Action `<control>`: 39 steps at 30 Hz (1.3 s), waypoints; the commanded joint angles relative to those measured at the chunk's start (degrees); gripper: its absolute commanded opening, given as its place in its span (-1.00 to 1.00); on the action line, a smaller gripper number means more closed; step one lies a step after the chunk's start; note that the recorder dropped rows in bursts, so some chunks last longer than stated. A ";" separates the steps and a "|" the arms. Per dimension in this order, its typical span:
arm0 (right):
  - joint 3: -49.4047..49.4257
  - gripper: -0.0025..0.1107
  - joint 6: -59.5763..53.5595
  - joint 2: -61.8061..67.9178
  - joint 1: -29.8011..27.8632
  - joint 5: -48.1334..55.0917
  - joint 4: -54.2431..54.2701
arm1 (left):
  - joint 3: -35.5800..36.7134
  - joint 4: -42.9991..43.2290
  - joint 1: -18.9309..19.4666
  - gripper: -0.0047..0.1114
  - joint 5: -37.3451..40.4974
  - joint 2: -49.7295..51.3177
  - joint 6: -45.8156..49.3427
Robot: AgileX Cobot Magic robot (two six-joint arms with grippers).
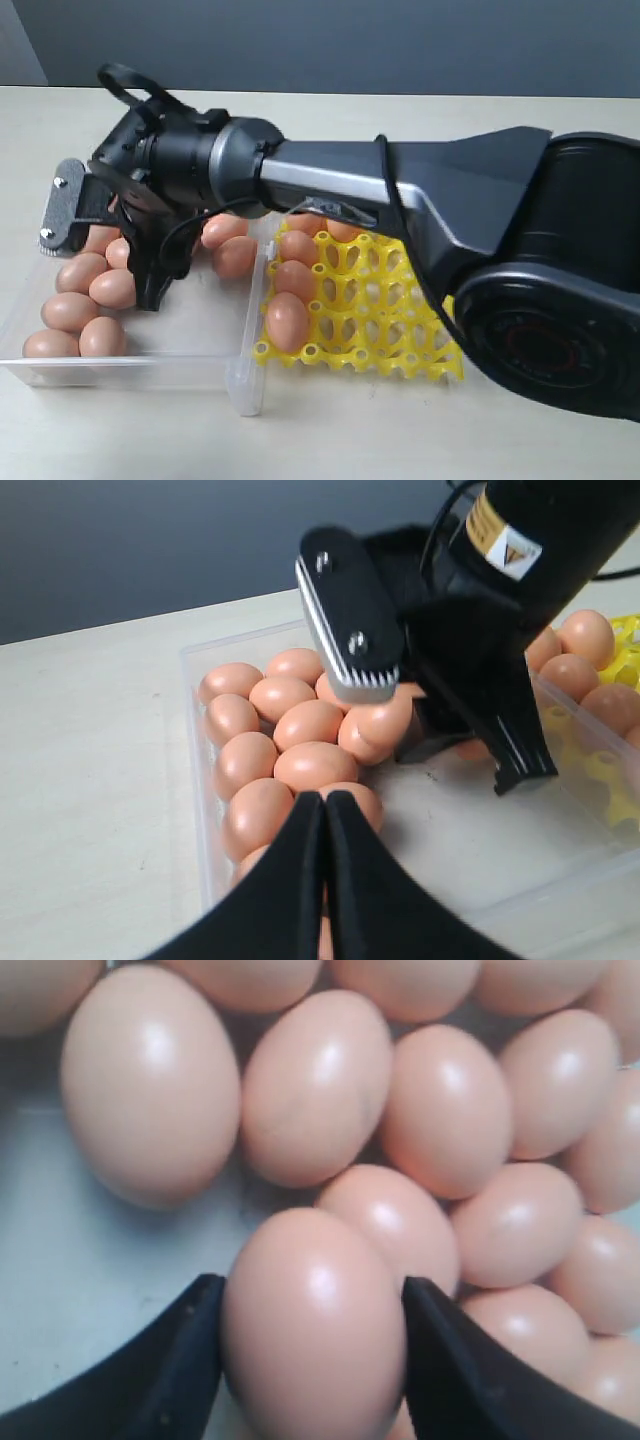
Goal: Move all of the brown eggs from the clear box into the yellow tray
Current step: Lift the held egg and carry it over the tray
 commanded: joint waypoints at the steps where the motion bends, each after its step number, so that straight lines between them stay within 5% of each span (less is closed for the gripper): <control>1: -0.01 -0.95 6.48 -5.54 -0.11 -1.63 -0.54 | 0.23 0.00 -0.09 -0.91 -0.69 -0.28 -0.05; 7: -0.01 -0.96 19.15 -12.87 -0.11 -3.76 -2.40 | 0.23 0.00 -0.09 -0.91 -0.69 -0.28 -0.05; 16: 7.20 -0.96 47.12 -25.78 -0.11 -5.30 -19.72 | 0.23 0.00 -0.09 -0.91 -0.69 -0.28 -0.05; 23: 27.28 -0.96 74.66 -40.42 -0.11 -10.44 -38.26 | 0.23 0.00 -0.09 -0.91 -0.69 -0.28 -0.05; 33: 67.46 -0.96 138.97 -52.83 -0.11 -14.69 -84.08 | 0.23 0.00 -0.09 -0.91 -0.69 -0.28 -0.05; 39: 73.04 -0.96 144.21 -47.31 -0.11 -7.81 -84.08 | 0.23 0.00 -0.09 -0.91 -0.69 -0.28 -0.05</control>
